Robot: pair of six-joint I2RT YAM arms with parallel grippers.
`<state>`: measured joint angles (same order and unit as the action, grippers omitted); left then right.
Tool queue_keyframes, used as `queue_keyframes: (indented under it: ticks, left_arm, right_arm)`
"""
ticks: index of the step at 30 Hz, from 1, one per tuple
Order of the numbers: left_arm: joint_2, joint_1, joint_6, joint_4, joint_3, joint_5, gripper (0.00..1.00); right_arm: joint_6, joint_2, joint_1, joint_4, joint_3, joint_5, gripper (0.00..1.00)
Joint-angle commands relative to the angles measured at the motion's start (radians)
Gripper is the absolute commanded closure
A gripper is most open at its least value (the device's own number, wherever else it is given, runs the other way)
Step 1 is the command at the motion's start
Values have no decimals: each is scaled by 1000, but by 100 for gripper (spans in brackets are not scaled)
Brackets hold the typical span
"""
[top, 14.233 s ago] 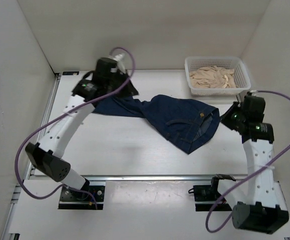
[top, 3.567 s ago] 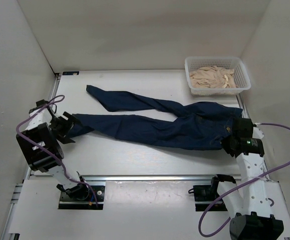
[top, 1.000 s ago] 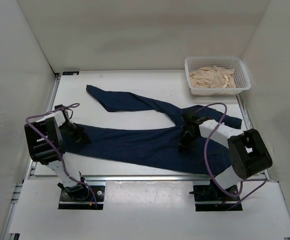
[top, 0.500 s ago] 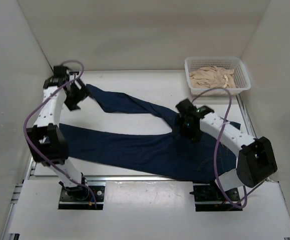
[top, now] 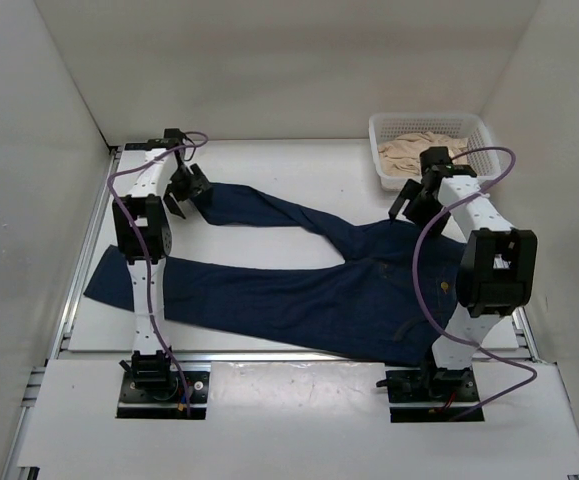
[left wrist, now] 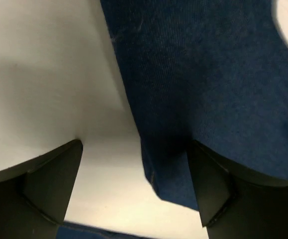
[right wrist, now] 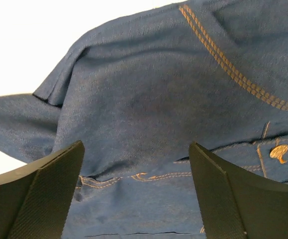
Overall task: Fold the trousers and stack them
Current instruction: Flatten the trousers out
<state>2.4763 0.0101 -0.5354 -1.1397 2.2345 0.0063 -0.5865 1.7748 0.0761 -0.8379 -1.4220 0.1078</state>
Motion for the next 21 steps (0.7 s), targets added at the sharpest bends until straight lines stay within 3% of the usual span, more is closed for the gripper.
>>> queue_keyframes:
  ticks: [1,2,5,6,7,8,10,14,17,18,19,21]
  left_arm:
    - [-25,-2,-21,-3,82,-3,4]
    - [-13,-2,-21,12,97,23,6]
    - [38,-12,-21,64,140,101,31]
    - [50,-12,-21,64,158,118,45]
    - [64,-12,-21,64,181,130,78]
    - [64,-12,-12,64,213,153,90]
    - [64,-12,-12,64,223,162,90]
    - [-20,-12,-3,109,198,162,90]
    - [-69,-12,26,132,215,207,90]
    - [-91,-12,46,132,238,252,90]
    - [-105,-12,58,142,250,276,90]
    - [-132,-12,89,152,276,297,90]
  right_arm:
    - [79,15,-16,-6,-69,-109,10]
    - [79,31,-16,-6,-89,-109,5]
    - [67,93,-25,-6,-124,-143,1]
    - [67,129,-25,-6,-124,-158,1]
    - [56,149,-25,-6,-138,-175,1]
    - [38,181,-25,11,-138,-193,3]
    - [16,213,-25,46,-138,-252,5]
    - [-35,294,-25,95,-163,-287,21]
    - [-53,324,-16,106,-172,-287,58]
    - [-53,324,-16,106,-172,-245,91]
    - [-62,305,-16,106,-172,-225,100]
    - [-71,229,-16,106,-138,-182,100]
